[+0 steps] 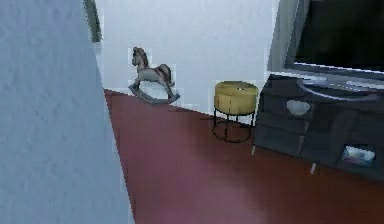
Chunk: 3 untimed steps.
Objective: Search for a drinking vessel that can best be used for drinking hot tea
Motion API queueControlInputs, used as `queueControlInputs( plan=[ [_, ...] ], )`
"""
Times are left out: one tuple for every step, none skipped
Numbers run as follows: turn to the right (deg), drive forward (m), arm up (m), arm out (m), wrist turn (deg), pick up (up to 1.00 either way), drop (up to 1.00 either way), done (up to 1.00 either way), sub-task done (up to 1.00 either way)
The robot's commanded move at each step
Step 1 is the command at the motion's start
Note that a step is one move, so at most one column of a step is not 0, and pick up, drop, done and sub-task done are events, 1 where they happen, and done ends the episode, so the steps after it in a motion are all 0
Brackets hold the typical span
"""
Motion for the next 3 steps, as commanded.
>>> queueControlInputs(
  plan=[
    [6.0,0.0,0.0,0.0,0.0,0.0,0.0,0.0,0.0],
    [0.0,0.85,0.0,0.0,0.0,0.0,0.0,0.0,0.0],
    [0.0,0.3,0.0,0.0,0.0,0.0,0.0,0.0,0.0]
  ],
)
